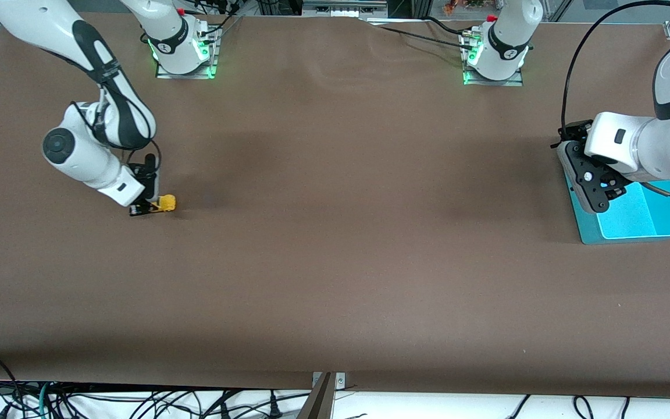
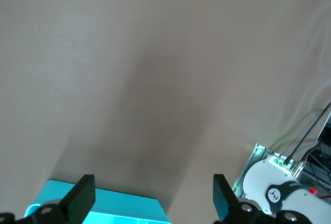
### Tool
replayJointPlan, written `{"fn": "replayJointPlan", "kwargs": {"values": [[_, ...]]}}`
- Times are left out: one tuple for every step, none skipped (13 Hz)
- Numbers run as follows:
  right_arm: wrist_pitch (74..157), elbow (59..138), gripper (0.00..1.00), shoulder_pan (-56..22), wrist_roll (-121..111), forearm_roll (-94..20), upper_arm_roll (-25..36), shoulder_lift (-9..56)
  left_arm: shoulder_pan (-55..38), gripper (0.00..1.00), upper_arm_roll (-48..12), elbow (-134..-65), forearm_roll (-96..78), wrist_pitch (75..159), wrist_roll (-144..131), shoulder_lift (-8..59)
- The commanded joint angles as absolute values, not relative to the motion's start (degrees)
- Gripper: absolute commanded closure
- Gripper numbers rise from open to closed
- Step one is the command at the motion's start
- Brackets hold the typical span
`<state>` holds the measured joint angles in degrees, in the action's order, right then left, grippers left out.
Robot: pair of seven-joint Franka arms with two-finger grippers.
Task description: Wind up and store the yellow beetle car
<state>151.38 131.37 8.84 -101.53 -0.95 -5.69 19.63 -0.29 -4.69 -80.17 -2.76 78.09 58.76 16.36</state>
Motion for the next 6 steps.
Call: {"fn": "replayJointPlan", "kwargs": {"values": [[155.12, 131.75, 0.98, 15.53, -107.82, -0.62, -6.06, 23.20, -1.23, 0.00, -4.92, -81.12, -1.76, 77.87, 61.52, 15.91], [155.82, 131.75, 0.98, 17.47, -109.67, -0.62, -6.06, 23.55, -1.23, 0.00, -5.01, -81.91, -1.76, 77.96, 61.96, 15.73], [156.00, 131.49, 0.98, 18.88, -111.25, -0.62, -6.06, 23.82, -1.23, 0.00, -5.01, -82.61, -1.84, 78.05, 62.22, 15.56], [155.92, 131.40, 0.97, 19.42, -111.88, -0.62, -6.06, 23.82, -1.23, 0.00, -5.01, -83.57, -1.85, 78.22, 62.23, 15.21], [155.92, 131.40, 0.96, 19.51, -111.71, -0.62, -6.06, 23.73, -1.23, 0.00, -5.01, -84.37, -1.85, 78.40, 62.23, 14.77], [155.92, 131.31, 0.96, 19.51, -111.45, -0.62, -6.06, 23.64, -1.23, 0.00, -5.01, -84.98, -1.76, 79.01, 62.23, 14.33]]}}
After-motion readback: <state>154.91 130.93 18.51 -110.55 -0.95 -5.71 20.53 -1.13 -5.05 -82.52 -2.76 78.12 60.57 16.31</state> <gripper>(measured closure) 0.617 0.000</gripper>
